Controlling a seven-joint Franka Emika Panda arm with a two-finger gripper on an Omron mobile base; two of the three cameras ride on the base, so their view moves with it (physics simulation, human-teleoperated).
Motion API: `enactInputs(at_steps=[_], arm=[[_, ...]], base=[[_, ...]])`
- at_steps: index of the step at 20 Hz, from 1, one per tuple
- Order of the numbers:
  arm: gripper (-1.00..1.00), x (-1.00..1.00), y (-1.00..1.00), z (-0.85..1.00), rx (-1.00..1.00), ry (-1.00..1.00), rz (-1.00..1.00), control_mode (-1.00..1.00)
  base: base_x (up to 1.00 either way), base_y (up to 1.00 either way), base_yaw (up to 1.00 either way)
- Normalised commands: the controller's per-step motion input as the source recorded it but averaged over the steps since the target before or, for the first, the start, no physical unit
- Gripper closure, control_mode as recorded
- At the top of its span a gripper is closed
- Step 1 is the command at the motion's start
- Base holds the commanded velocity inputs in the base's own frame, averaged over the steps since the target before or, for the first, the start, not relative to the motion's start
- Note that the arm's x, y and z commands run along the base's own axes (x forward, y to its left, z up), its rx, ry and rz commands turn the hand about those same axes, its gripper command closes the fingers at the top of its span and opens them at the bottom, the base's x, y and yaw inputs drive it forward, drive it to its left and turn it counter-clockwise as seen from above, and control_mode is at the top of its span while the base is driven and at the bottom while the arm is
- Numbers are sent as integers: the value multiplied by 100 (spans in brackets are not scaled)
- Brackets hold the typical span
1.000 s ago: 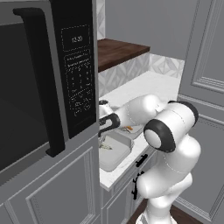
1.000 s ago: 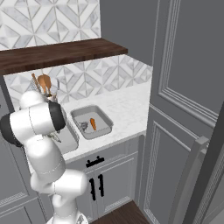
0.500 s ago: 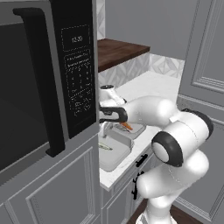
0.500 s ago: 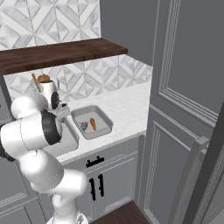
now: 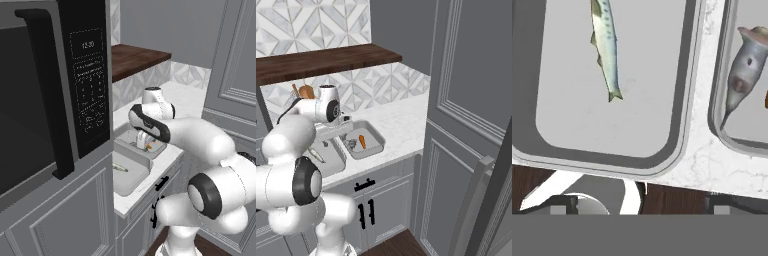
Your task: Place one carrot and one fish in each tupperware on the nearby counter, to pack two identical lunches.
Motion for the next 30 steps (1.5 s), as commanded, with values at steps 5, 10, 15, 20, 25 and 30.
enactInputs(at_steps=[5,10,15,20,25,30], arm=[[-100,-94,-52,15,1,1,-18,-100],[-100,-100,-25,27,7,0,-27,-100],[-100,-100,-33,45,13,4,-41,-100],[-100,-87,-49,95,7,6,-34,-100],[-100,-57,-10,77,-9,-21,-16,-100],[-100,-76,9,36,-12,-38,-11,-100]], base=[[0,0,0],[0,0,0],[0,0,0],[0,0,0],[0,0,0],[0,0,0]])
